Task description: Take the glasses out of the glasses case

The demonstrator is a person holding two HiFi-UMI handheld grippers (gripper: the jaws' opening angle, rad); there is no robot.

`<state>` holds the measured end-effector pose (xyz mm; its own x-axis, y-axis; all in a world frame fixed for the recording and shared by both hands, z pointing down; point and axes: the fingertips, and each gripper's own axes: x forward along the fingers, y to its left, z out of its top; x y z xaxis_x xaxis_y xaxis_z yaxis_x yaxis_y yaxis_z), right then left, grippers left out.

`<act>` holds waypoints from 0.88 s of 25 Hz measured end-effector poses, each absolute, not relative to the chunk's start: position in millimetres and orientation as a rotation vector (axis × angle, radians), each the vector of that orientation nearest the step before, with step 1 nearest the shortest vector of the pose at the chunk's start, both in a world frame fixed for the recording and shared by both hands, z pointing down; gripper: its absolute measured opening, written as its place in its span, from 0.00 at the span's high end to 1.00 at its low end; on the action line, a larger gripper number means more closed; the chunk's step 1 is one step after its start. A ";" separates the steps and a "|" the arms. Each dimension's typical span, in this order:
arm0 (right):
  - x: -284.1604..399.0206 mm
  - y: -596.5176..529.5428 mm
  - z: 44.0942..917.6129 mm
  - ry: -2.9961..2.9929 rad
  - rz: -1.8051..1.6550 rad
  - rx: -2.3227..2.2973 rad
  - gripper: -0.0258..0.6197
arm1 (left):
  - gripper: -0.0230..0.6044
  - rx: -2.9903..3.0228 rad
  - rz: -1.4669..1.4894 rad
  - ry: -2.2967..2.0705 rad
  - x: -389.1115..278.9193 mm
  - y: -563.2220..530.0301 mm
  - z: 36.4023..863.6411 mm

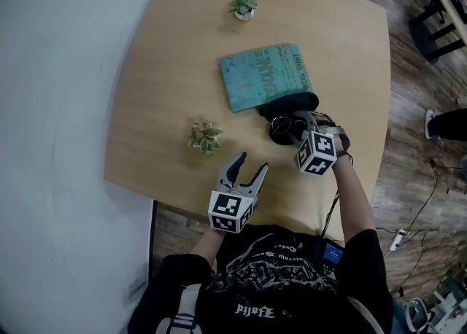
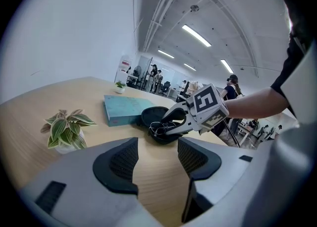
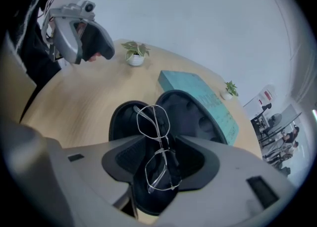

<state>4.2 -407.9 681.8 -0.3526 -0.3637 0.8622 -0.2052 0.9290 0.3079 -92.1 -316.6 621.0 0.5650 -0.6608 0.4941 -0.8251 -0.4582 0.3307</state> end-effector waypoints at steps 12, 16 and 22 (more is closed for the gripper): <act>1.4 -415.7 680.5 -1.995 -0.051 0.408 0.81 | 0.55 2.282 0.431 -1.162 -85.7 -317.7 625.4; 1.8 -414.3 680.0 -2.000 -0.062 0.407 0.82 | 0.55 2.284 0.423 -1.162 -85.3 -320.0 626.1; -0.6 -411.4 674.6 -2.004 -0.083 0.407 0.82 | 0.55 2.287 0.414 -1.164 -84.7 -321.1 624.1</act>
